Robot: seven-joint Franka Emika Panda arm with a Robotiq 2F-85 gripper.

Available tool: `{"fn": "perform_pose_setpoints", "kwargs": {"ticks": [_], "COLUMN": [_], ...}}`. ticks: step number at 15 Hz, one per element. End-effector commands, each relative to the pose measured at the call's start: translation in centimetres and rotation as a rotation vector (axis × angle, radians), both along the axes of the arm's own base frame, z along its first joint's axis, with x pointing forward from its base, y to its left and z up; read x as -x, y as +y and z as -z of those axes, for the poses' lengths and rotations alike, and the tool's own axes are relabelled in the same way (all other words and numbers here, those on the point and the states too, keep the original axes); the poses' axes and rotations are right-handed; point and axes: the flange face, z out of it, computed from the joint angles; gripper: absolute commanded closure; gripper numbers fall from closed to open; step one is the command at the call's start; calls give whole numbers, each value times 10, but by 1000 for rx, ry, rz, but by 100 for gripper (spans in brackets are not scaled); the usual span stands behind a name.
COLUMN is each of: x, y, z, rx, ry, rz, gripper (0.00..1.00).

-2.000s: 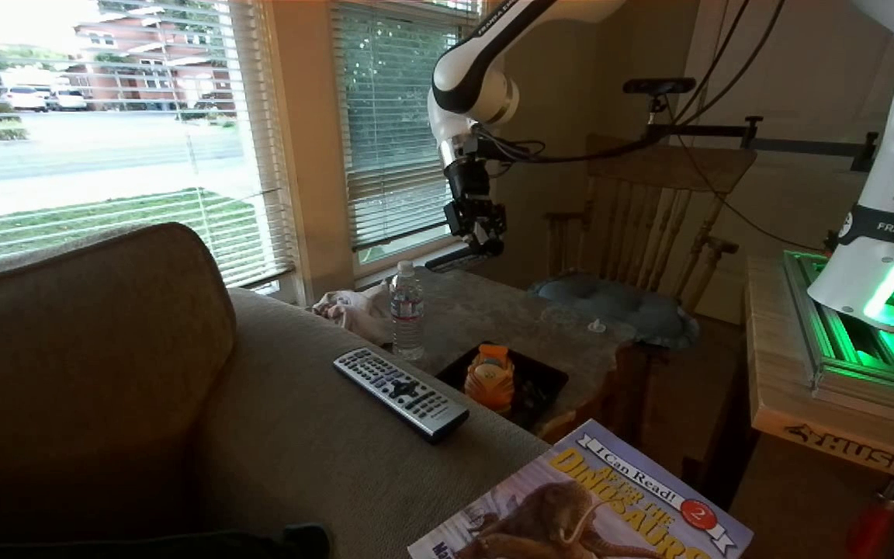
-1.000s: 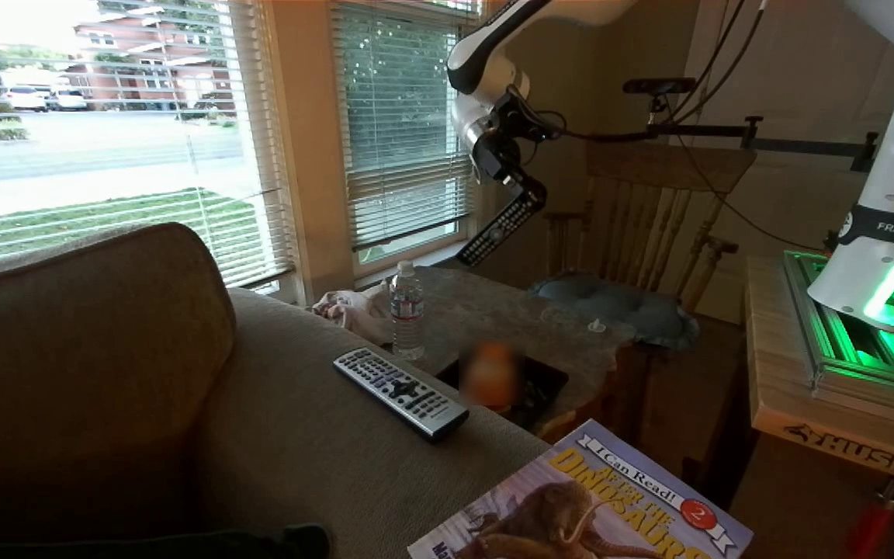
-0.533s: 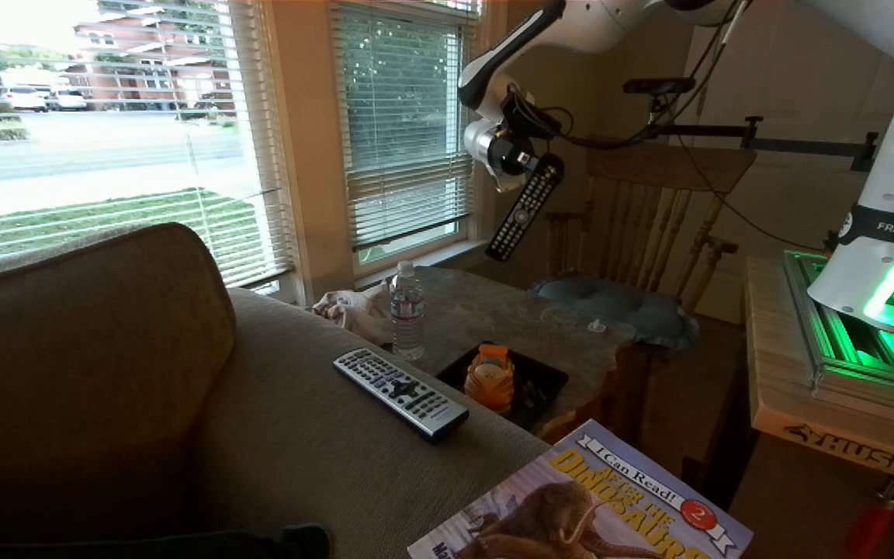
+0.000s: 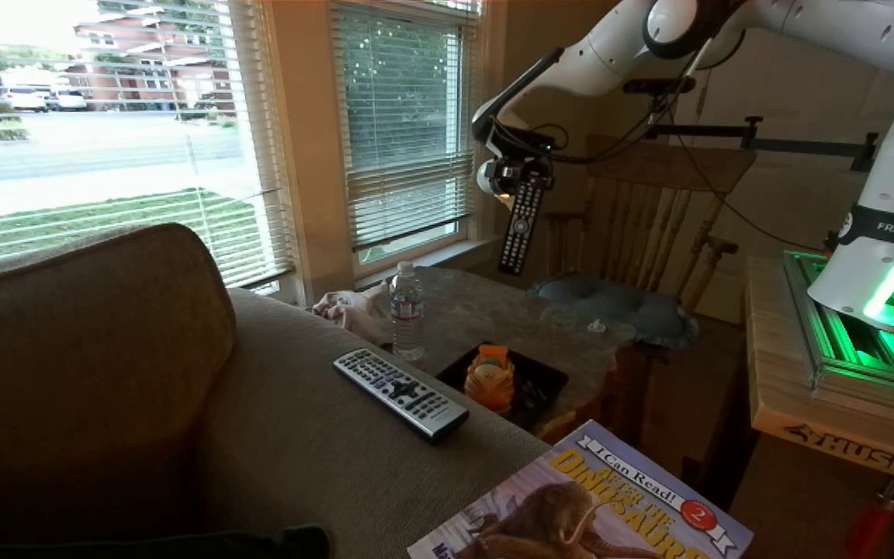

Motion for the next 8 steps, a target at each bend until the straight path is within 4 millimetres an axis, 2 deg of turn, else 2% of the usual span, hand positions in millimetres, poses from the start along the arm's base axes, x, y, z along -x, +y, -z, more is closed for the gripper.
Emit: {"fn": "perform_pose_setpoints", "kwargs": {"ticks": [1, 3, 4, 8], "x": [0, -1, -1, 1], "y": [-4, -5, -7, -29], "z": [2, 2, 3, 14], "rx": [0, 4, 19, 68], "ry": [7, 7, 10, -19], "rz": [6, 8, 9, 42], "gripper": [46, 46, 71, 71]}}
